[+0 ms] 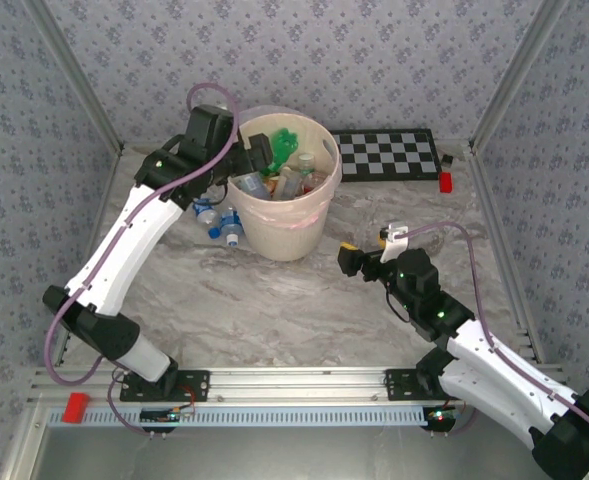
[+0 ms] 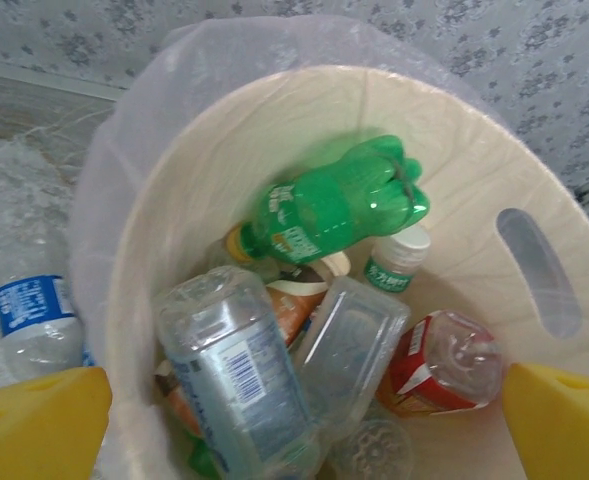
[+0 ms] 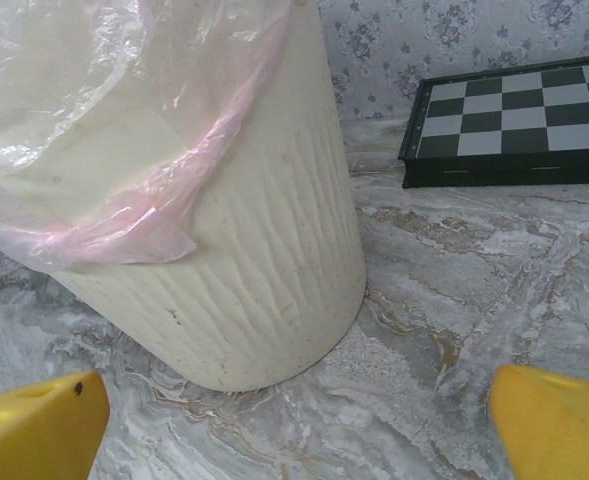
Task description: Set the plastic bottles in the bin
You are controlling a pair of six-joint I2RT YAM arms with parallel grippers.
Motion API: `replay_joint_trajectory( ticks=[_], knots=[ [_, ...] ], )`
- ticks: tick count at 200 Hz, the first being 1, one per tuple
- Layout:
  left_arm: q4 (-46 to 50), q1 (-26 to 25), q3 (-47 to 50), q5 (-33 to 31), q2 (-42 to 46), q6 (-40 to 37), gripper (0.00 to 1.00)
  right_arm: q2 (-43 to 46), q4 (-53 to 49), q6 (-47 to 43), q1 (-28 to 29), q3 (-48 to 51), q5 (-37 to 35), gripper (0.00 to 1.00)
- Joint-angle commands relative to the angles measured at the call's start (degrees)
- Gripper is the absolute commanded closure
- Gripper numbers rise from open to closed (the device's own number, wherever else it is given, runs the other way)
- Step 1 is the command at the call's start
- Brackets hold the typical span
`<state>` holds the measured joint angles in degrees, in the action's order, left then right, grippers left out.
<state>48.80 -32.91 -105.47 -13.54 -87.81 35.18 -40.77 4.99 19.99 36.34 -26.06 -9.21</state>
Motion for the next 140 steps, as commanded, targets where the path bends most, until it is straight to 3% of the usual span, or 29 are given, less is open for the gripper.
replay_joint_trajectory(
  ticks=[1, 52, 81, 107, 140],
  knots=[
    [0.5, 1.1, 4.4, -3.5, 5.7, -1.1, 0.00, 1.4, 0.6, 0.8, -0.4, 0.1, -1.4, 0.00],
    [-9.0, 7.2, 28.4, -2.6, 22.4, 4.8, 0.01, 4.3, -4.4, 2.6, -0.7, -3.9, 2.5, 0.00],
    [-15.1, 11.6, 41.8, -1.1, 30.2, 7.1, 0.07, 4.6, -5.2, 3.8, -0.8, -6.2, 5.2, 0.00],
    [-20.7, 16.5, 50.2, 5.8, 30.9, 8.5, 0.08, 4.0, -6.7, 5.4, -0.8, -8.4, 7.3, 0.00],
    [-26.5, 19.5, 54.2, 6.8, 25.7, 7.4, 0.09, 3.6, -10.0, 6.8, -0.7, -11.1, 8.5, 0.00]
  ],
)
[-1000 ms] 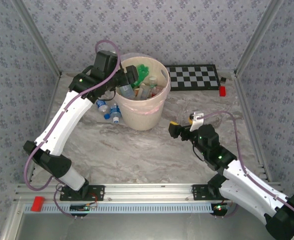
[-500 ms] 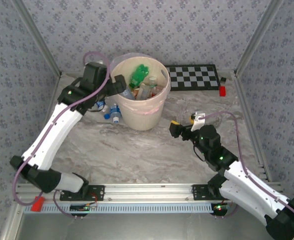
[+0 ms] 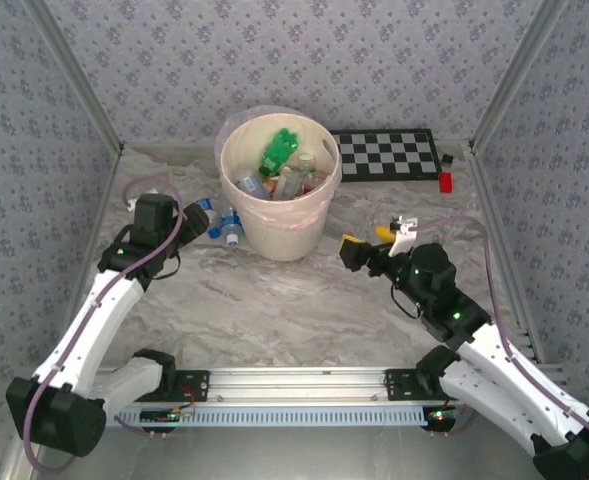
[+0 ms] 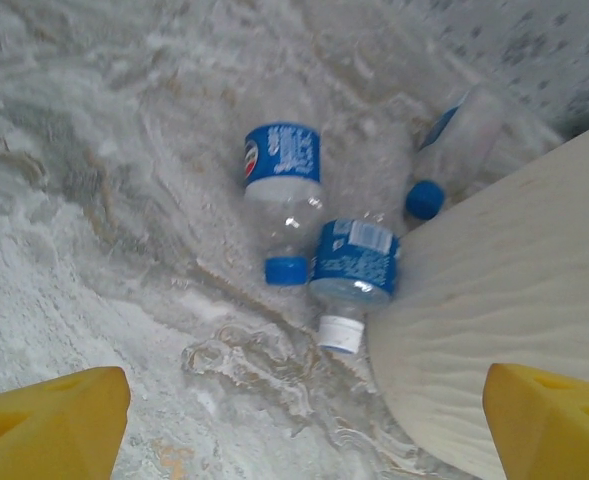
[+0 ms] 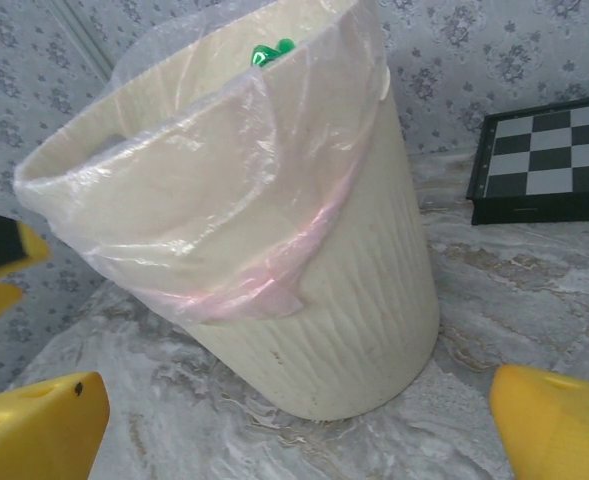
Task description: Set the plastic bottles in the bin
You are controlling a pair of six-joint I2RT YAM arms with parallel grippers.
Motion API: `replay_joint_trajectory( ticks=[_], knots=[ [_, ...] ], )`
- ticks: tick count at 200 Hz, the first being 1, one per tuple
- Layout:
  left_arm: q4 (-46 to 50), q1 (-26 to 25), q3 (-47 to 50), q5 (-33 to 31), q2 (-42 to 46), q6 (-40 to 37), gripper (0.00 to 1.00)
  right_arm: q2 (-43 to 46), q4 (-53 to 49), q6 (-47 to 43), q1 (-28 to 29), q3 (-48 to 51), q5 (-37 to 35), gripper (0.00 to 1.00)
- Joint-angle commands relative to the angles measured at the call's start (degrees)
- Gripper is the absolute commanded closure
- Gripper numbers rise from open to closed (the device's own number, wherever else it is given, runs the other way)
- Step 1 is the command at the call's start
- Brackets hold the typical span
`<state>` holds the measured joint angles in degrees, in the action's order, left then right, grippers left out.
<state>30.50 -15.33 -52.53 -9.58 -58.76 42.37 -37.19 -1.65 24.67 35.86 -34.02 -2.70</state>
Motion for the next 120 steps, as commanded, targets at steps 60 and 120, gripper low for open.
replay_joint_trajectory(
  ticks=[60, 120],
  knots=[
    [-15.7, 7.1, -3.5, 7.6, -20.2, -2.3, 0.06, 0.3, -9.6, 2.4, 0.9, -7.2, 2.3, 0.00],
    [-15.0, 10.4, -15.9, 9.2, -39.0, -3.4, 0.10, 0.9, -13.3, 0.9, 2.2, -9.1, 0.2, 0.00]
  ],
)
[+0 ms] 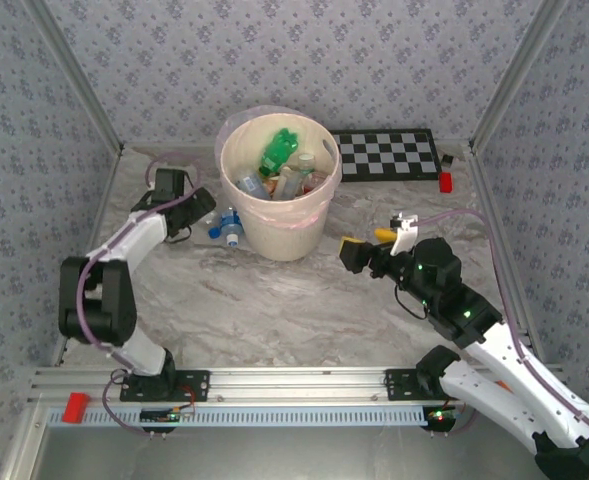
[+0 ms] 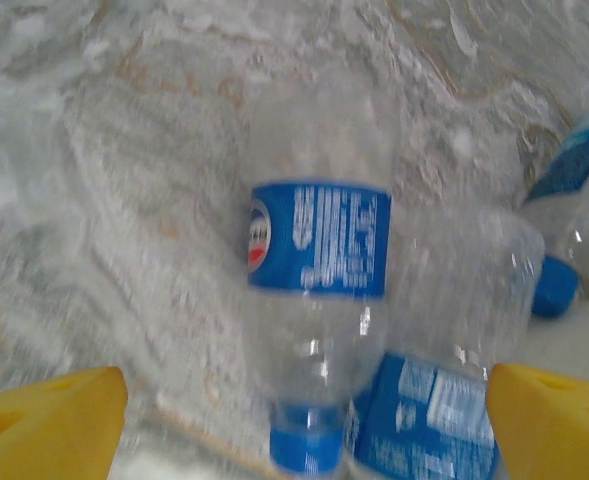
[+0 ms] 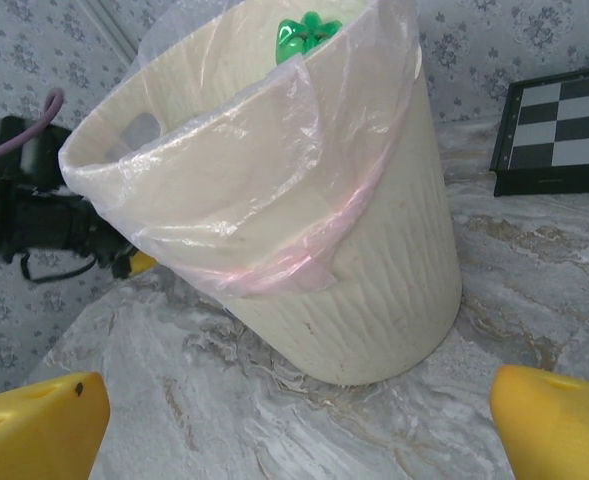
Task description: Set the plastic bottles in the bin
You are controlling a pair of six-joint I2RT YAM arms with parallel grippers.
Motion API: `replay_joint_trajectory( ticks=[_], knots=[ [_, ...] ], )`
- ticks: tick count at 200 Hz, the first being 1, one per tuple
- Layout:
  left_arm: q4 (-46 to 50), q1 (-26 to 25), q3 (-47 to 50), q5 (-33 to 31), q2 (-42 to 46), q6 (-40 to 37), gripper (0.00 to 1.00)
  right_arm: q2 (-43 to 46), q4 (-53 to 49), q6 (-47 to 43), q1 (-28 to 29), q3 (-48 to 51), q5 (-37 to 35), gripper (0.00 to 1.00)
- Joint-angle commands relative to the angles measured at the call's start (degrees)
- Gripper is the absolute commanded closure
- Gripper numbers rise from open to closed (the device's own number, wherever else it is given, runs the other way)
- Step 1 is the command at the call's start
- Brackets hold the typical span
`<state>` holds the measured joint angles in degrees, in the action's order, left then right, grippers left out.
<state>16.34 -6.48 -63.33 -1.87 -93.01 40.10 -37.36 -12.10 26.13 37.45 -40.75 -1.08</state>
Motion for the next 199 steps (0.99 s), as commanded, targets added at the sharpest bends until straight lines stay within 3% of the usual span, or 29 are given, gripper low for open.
replay_joint_trajectory(
  ticks=[1, 51, 106, 141, 157, 199],
  knots=[
    [-0.8, 1.5, -5.3, 1.6, -5.1, -1.1, 0.10, 1.1, -3.0, -0.6, 0.7, -2.4, -1.4, 0.00],
    [0.0, 2.1, -11.2, 2.5, -14.1, -1.2, 0.16, 1.8, -4.8, -1.3, 1.1, -2.5, -3.7, 0.00],
    [-0.3, 2.1, -11.6, 5.2, -17.6, -2.0, 0.17, 1.2, -4.4, -1.5, 1.3, -1.9, -4.8, 0.00],
    [0.6, 2.1, -12.6, 4.8, -19.5, -2.4, 0.23, 1.2, -5.2, -1.5, 1.8, -2.1, -5.2, 0.00],
    [0.9, 2.0, -12.7, 4.8, -19.8, -2.7, 0.32, 1.4, -6.0, -1.6, 2.1, -2.1, -6.2, 0.00],
    [1.6, 2.1, -11.8, 4.0, -17.8, -3.3, 0.37, 1.7, -5.8, -1.8, 3.1, -1.2, -7.2, 0.00]
  ],
)
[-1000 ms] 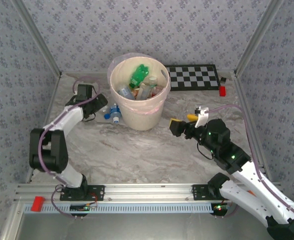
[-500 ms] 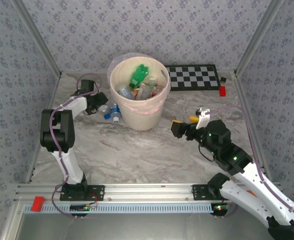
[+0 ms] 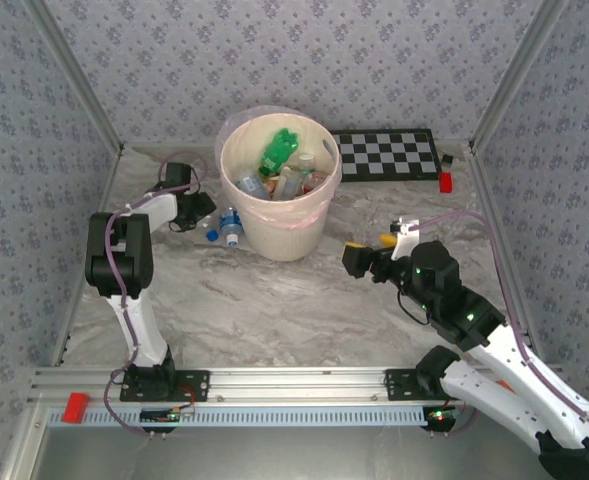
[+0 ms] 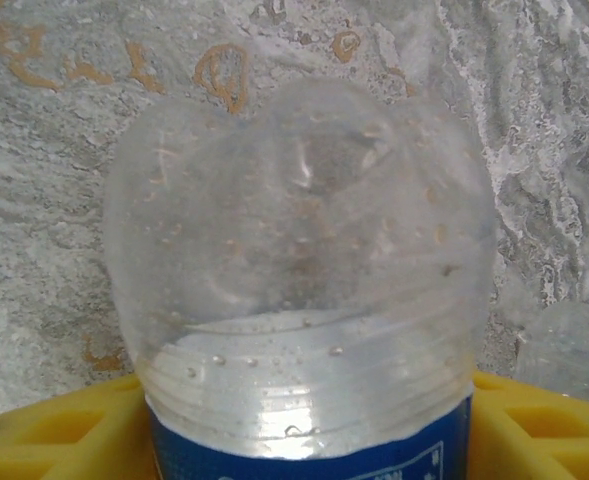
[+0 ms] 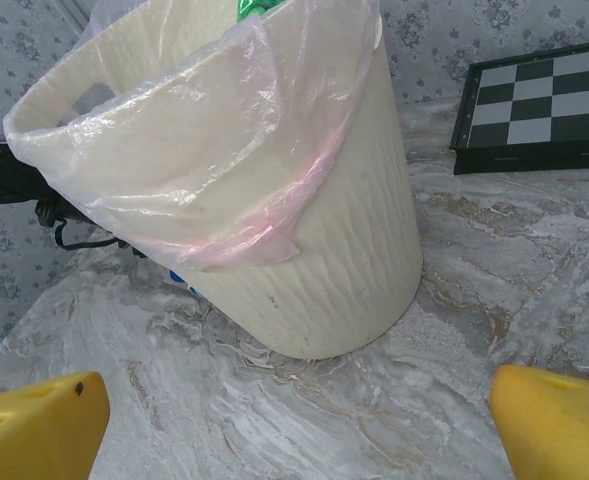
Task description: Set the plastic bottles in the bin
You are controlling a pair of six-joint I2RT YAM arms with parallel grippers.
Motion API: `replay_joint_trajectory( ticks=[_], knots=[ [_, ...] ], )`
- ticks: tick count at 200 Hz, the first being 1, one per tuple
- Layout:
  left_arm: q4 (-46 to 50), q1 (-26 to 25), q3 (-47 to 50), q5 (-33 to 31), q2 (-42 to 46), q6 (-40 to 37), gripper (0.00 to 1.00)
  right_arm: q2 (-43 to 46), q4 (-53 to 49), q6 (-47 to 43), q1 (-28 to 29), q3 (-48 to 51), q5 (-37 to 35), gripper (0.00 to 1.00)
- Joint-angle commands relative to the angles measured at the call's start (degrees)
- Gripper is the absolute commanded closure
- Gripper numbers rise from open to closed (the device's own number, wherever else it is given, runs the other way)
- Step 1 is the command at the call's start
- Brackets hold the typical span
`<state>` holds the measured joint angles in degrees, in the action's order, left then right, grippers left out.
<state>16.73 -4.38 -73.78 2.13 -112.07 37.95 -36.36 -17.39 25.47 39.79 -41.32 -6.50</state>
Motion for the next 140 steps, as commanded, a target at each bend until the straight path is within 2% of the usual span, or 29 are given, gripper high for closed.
replay_joint_trajectory(
  ticks=[1, 29, 70, 140],
  knots=[
    [1.2, 0.0, -1.2, 0.0, 1.4, -1.2, 0.37, 0.7, -0.5, -1.2, 0.8, -0.6, -1.8, 0.00],
    [-0.2, 0.1, 0.9, 1.2, 4.0, -0.9, 0.37, 0.7, -0.7, -1.1, 1.7, -0.2, -3.4, 0.00],
    [2.4, 0.0, 2.1, -0.3, 7.5, 1.0, 0.37, 1.0, -1.0, -0.8, 3.5, -0.2, -4.5, 0.00],
    [2.1, -0.7, 9.5, -0.5, 23.0, 3.7, 0.37, 2.8, -2.6, -0.8, 6.2, -0.7, -6.5, 0.00]
  ],
)
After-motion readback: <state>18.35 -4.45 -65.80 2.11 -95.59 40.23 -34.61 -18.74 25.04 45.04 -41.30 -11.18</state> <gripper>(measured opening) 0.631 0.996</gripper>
